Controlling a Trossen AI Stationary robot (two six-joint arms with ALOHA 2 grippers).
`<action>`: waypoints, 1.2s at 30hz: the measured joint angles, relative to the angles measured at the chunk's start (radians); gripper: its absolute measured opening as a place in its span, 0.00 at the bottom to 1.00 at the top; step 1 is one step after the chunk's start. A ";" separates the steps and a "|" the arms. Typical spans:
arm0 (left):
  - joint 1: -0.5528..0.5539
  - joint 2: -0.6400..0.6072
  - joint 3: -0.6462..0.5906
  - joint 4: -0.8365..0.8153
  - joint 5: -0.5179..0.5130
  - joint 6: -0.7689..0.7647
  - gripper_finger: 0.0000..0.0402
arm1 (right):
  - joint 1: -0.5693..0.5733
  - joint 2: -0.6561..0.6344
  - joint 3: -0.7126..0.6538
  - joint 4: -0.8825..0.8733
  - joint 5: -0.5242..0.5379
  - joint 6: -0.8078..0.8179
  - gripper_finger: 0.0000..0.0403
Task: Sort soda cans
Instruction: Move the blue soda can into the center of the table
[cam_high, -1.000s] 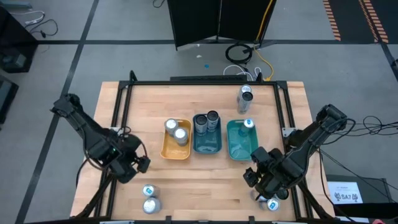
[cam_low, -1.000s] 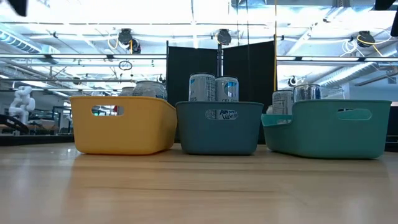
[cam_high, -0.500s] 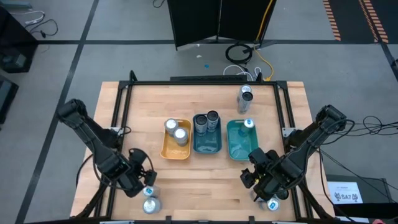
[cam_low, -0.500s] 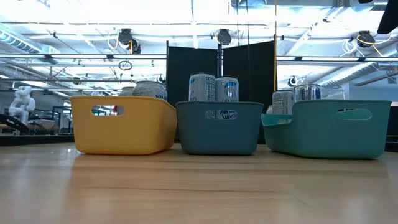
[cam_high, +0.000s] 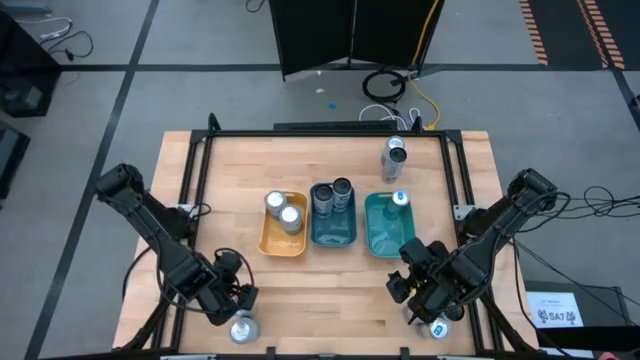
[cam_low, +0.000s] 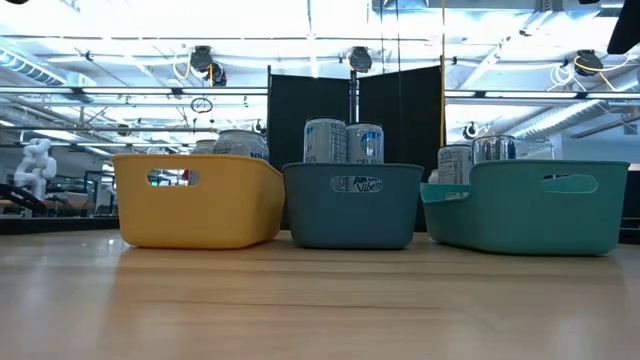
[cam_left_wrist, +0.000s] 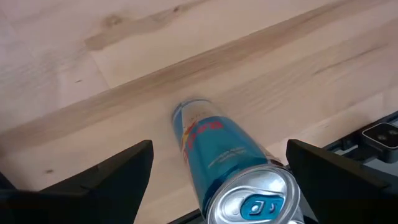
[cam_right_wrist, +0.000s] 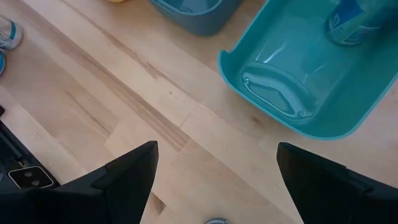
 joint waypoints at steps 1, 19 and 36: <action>0.000 0.004 0.000 0.000 0.002 0.000 0.94 | 0.000 0.000 0.000 0.000 0.000 0.000 0.80; 0.000 0.109 0.000 0.053 0.110 0.008 0.94 | 0.000 0.000 0.000 -0.001 0.000 -0.046 0.80; 0.009 0.110 0.000 0.047 0.145 0.003 0.71 | 0.000 0.000 0.000 -0.001 0.050 -0.068 0.80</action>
